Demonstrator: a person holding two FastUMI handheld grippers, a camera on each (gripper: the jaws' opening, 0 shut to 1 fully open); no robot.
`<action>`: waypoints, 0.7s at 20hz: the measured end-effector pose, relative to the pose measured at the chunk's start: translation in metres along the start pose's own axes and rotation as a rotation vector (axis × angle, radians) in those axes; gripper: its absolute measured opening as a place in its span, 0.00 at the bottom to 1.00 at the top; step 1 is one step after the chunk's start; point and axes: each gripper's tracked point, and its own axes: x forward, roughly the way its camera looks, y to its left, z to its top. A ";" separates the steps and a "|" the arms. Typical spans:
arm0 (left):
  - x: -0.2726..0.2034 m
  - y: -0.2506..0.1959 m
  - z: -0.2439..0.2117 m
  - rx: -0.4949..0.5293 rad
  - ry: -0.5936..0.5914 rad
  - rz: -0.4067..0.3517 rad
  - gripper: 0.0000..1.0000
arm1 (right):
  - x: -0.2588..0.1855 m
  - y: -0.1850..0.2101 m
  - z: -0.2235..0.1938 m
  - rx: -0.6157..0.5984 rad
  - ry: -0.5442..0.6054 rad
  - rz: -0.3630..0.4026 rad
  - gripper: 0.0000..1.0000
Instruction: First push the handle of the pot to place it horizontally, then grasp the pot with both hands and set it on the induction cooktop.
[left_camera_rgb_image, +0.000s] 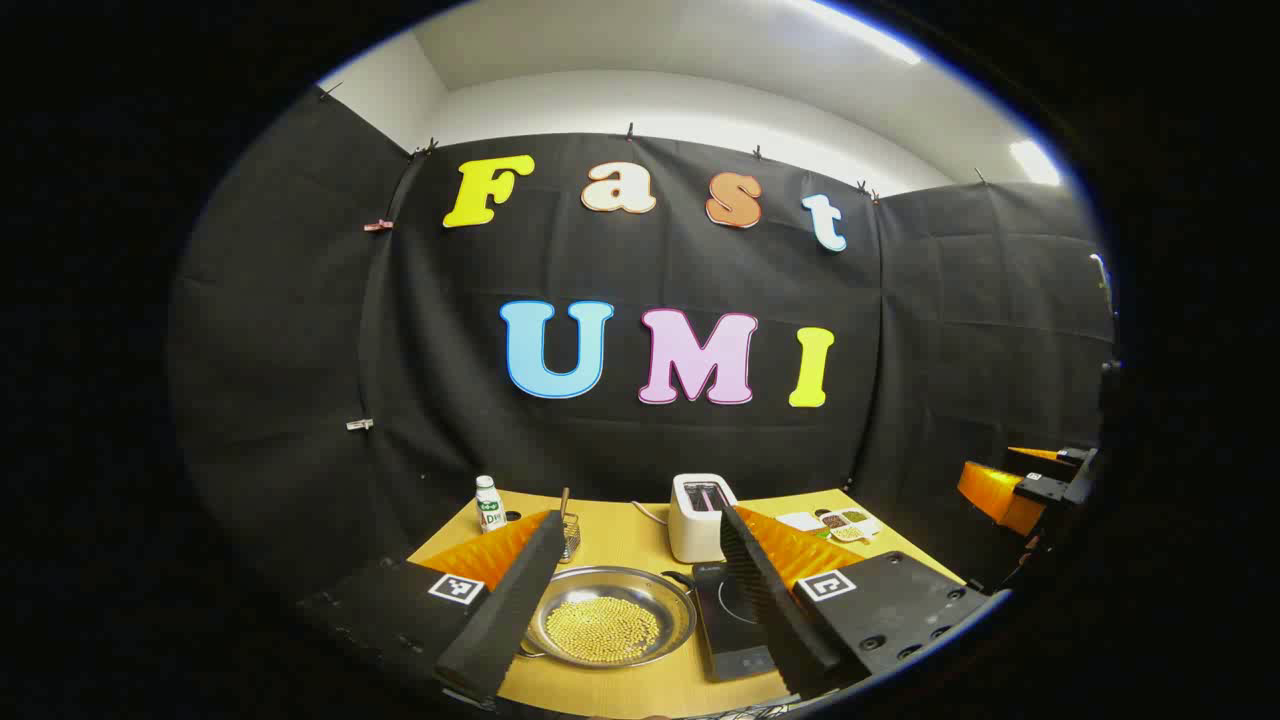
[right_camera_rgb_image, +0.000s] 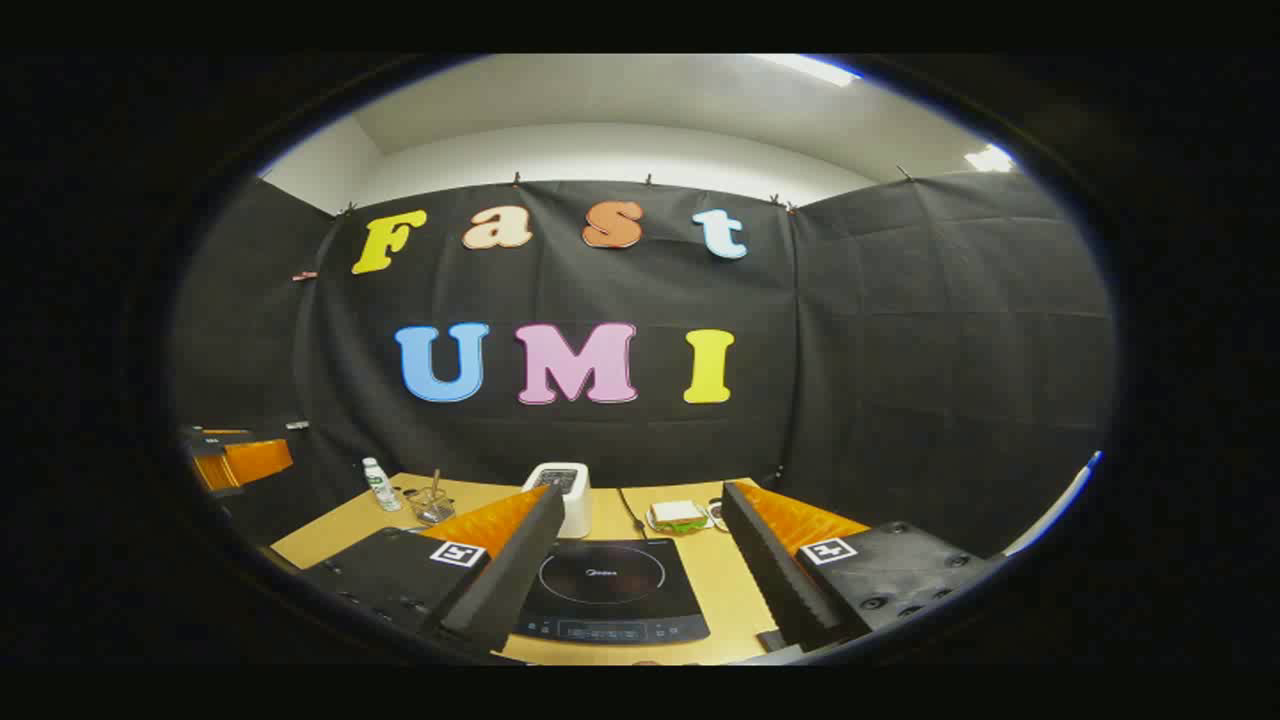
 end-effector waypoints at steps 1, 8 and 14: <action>-0.001 0.001 -0.001 -0.006 0.004 0.000 0.98 | 0.000 0.003 0.002 0.000 -0.004 0.003 0.98; -0.002 0.014 -0.013 0.019 0.014 0.023 0.98 | -0.003 0.005 -0.009 -0.012 0.017 0.012 1.00; -0.002 0.007 -0.017 0.005 0.012 -0.003 0.98 | 0.002 0.006 -0.010 -0.005 0.026 0.013 1.00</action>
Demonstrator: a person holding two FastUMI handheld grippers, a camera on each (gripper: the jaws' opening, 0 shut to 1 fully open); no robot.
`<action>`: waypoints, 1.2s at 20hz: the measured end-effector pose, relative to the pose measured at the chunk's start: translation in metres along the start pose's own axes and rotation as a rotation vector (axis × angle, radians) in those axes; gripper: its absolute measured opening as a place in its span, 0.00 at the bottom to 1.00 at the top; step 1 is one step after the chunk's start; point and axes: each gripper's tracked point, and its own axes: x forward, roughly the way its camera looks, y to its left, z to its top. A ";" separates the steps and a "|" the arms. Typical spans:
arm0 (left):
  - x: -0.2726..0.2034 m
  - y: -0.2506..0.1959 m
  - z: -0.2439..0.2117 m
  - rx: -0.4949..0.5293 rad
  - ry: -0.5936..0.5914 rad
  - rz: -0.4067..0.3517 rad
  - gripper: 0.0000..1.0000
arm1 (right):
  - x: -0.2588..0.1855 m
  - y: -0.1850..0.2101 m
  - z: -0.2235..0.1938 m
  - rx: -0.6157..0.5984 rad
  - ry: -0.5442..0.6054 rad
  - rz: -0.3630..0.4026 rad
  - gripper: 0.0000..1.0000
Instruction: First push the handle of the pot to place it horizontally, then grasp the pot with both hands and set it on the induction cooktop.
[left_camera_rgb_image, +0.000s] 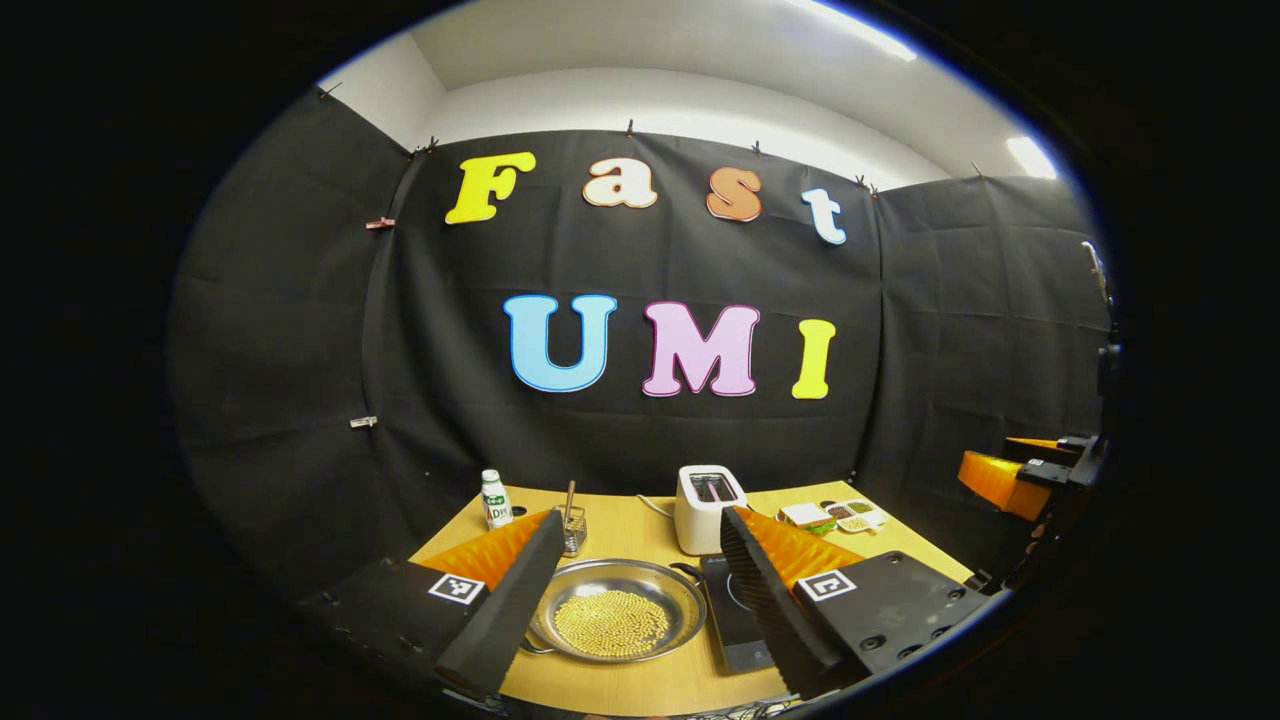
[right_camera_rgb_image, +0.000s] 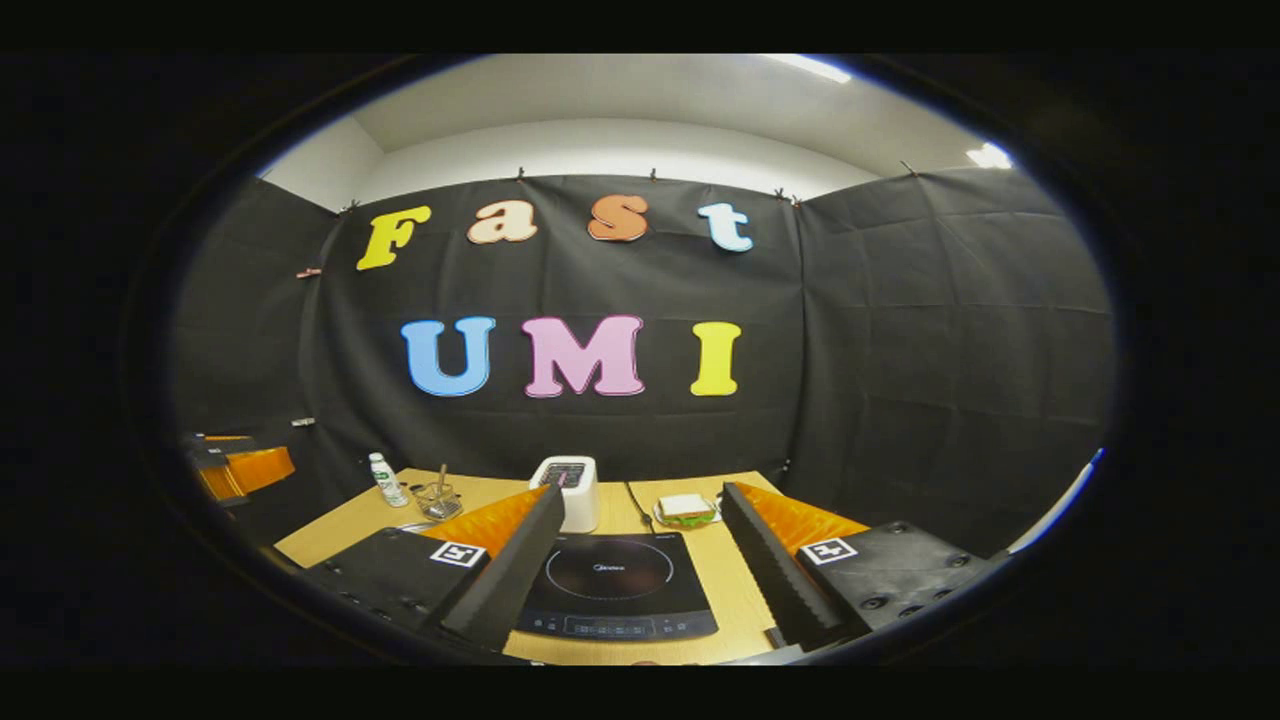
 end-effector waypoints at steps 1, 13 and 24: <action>0.000 0.001 -0.002 -0.001 0.006 0.001 0.98 | 0.002 0.002 0.000 0.000 0.001 0.004 1.00; 0.016 0.039 -0.046 -0.027 0.141 0.025 0.85 | 0.002 0.019 -0.014 -0.011 0.028 0.025 1.00; 0.013 0.065 -0.147 -0.228 0.471 -0.032 0.05 | 0.005 0.020 -0.030 -0.043 0.079 0.024 0.98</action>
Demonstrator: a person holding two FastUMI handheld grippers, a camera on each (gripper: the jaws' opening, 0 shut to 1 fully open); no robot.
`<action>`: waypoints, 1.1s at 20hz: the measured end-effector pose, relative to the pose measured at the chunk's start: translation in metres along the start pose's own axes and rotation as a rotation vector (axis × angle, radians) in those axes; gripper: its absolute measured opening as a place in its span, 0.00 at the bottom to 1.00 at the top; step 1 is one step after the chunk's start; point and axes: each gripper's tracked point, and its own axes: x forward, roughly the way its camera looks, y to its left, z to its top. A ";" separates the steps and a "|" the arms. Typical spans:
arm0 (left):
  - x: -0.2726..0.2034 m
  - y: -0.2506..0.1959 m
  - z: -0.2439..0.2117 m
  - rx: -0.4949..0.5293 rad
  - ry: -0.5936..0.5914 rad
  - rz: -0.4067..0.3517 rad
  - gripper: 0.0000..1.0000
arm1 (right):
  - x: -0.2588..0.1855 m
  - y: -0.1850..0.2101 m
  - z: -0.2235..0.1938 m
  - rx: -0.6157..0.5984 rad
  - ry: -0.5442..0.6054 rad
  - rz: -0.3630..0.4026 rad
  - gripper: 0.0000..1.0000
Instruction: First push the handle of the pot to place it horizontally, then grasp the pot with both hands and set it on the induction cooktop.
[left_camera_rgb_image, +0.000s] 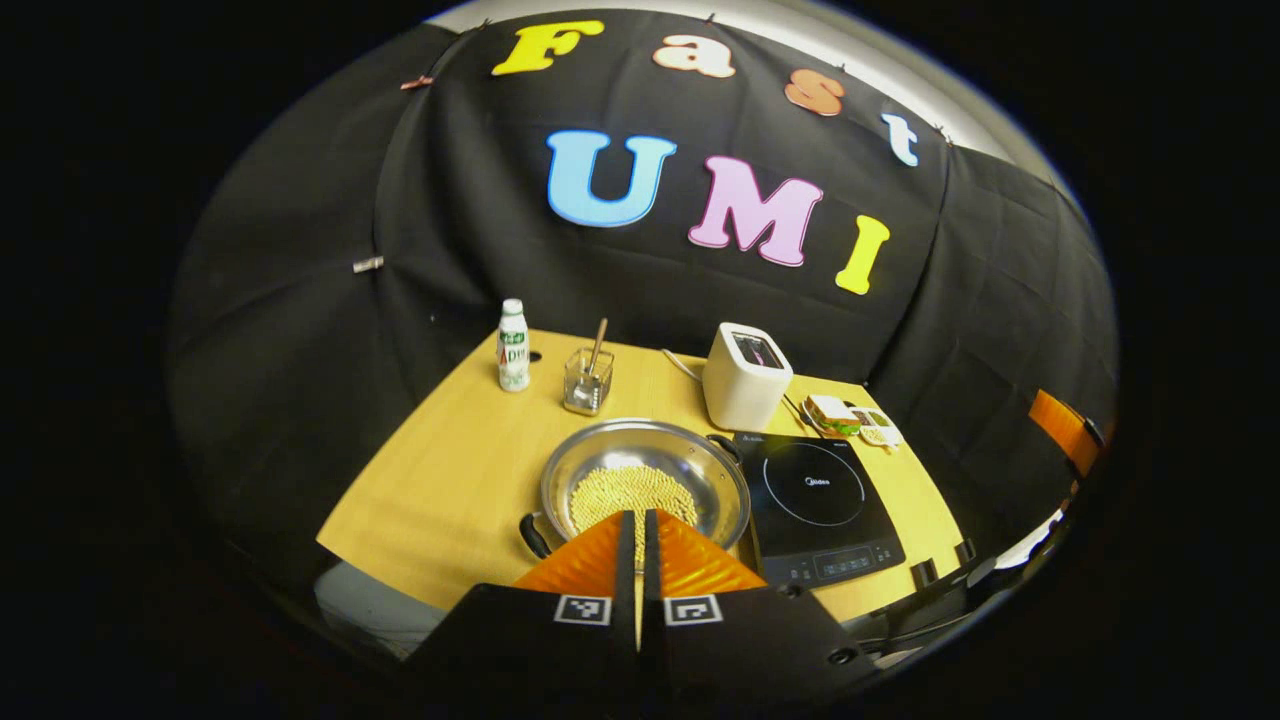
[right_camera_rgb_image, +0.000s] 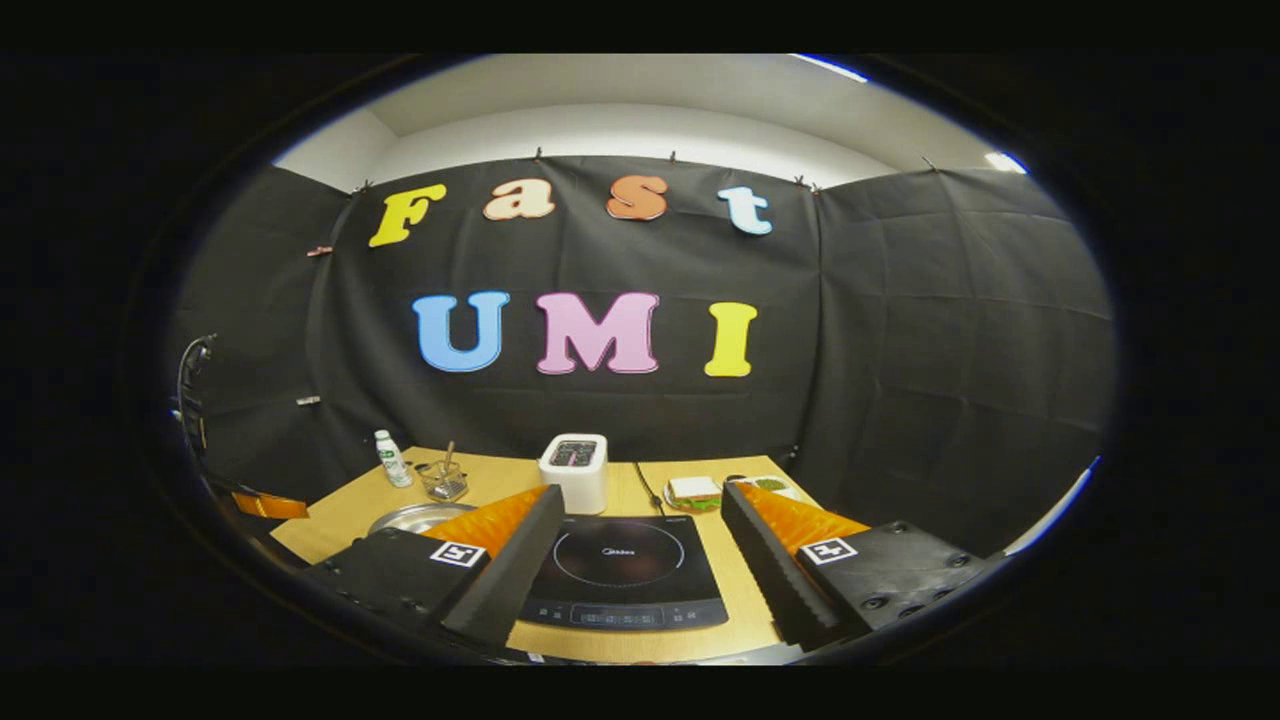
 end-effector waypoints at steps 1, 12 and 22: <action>0.000 -0.004 -0.007 -0.004 0.015 -0.017 0.05 | 0.003 0.001 0.000 -0.004 0.004 0.003 0.98; 0.023 0.009 -0.087 -0.037 0.189 0.093 0.05 | 0.064 0.024 -0.014 0.026 0.066 0.183 0.98; 0.068 0.019 -0.138 -0.034 0.314 0.272 0.05 | 0.091 0.009 -0.066 -0.022 0.135 0.375 0.99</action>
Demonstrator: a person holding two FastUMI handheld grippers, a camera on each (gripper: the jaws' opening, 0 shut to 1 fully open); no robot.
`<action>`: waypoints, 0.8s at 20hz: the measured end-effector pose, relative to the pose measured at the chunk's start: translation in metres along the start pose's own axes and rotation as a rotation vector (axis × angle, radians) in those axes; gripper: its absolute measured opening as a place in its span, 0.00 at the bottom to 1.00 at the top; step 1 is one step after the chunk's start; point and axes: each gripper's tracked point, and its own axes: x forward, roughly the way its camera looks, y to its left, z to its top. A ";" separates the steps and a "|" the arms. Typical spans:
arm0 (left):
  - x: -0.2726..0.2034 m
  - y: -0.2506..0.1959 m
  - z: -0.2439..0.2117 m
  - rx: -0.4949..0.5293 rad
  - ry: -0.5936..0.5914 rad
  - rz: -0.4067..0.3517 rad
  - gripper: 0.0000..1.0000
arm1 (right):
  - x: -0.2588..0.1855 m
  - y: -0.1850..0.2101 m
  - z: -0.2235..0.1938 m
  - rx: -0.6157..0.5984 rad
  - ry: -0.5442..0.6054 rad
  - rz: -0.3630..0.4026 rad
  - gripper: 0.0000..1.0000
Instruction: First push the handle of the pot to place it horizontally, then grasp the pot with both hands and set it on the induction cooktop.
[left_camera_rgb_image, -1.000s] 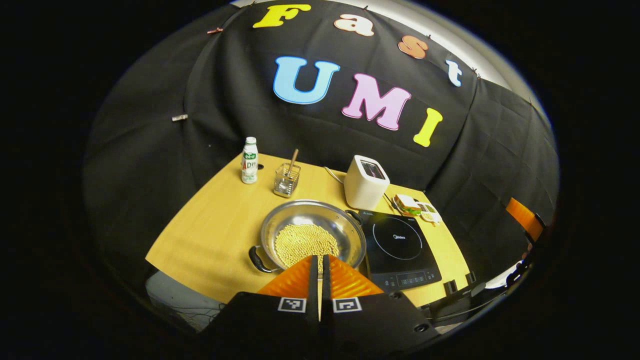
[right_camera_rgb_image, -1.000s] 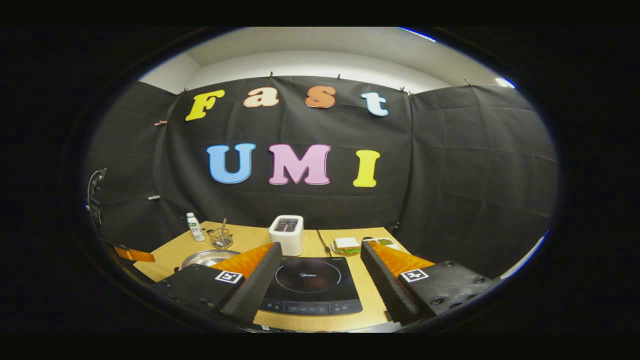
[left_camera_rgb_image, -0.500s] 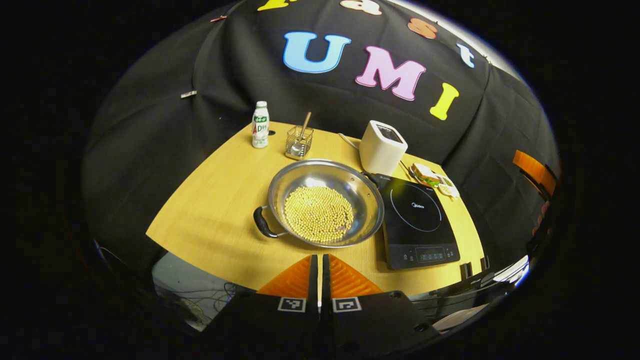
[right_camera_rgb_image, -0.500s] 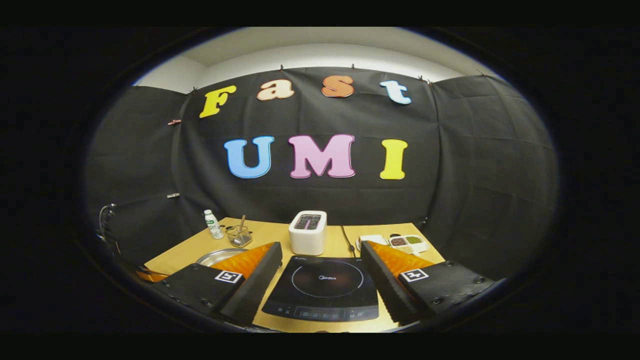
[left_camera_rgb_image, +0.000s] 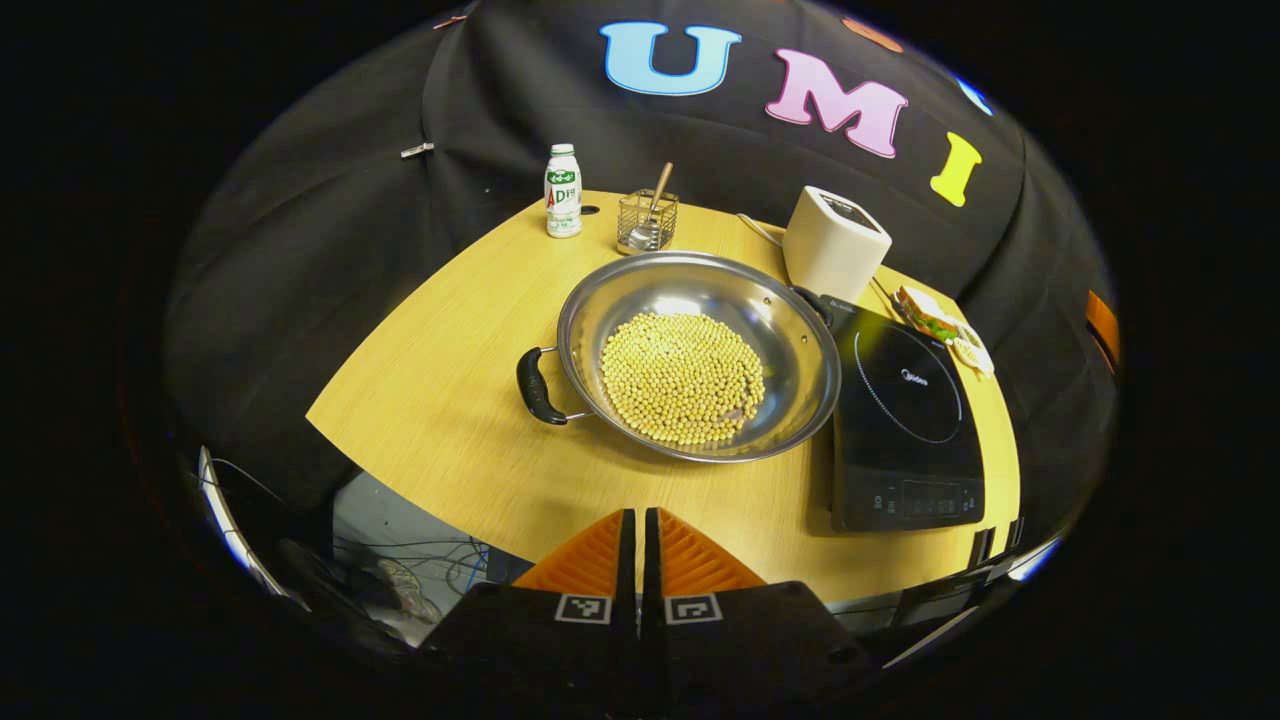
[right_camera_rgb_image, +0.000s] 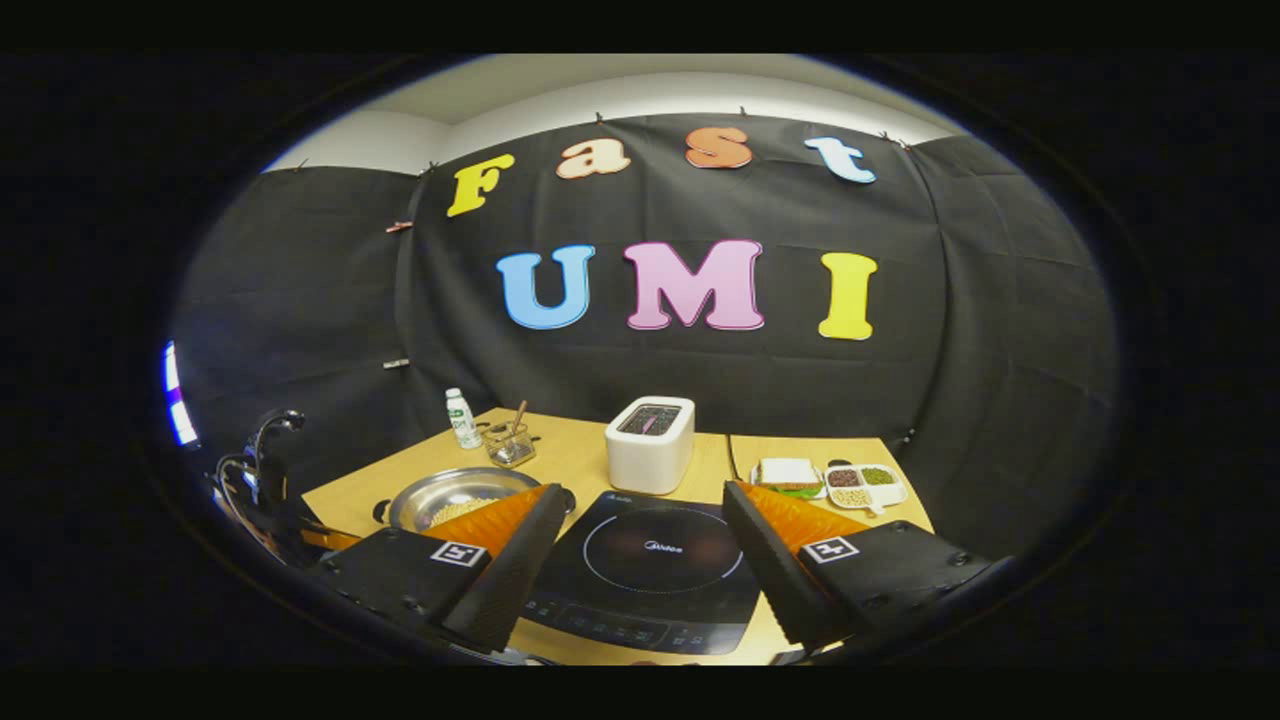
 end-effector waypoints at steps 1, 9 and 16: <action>0.007 0.003 0.000 0.013 0.014 0.007 0.05 | -0.002 -0.004 0.000 -0.002 0.000 -0.006 0.99; 0.061 0.025 0.010 0.154 0.112 -0.092 0.05 | -0.012 -0.010 -0.009 0.027 0.042 -0.190 0.98; 0.092 0.046 0.020 0.290 0.195 -0.181 0.05 | -0.021 0.032 -0.033 0.065 0.110 -0.355 0.99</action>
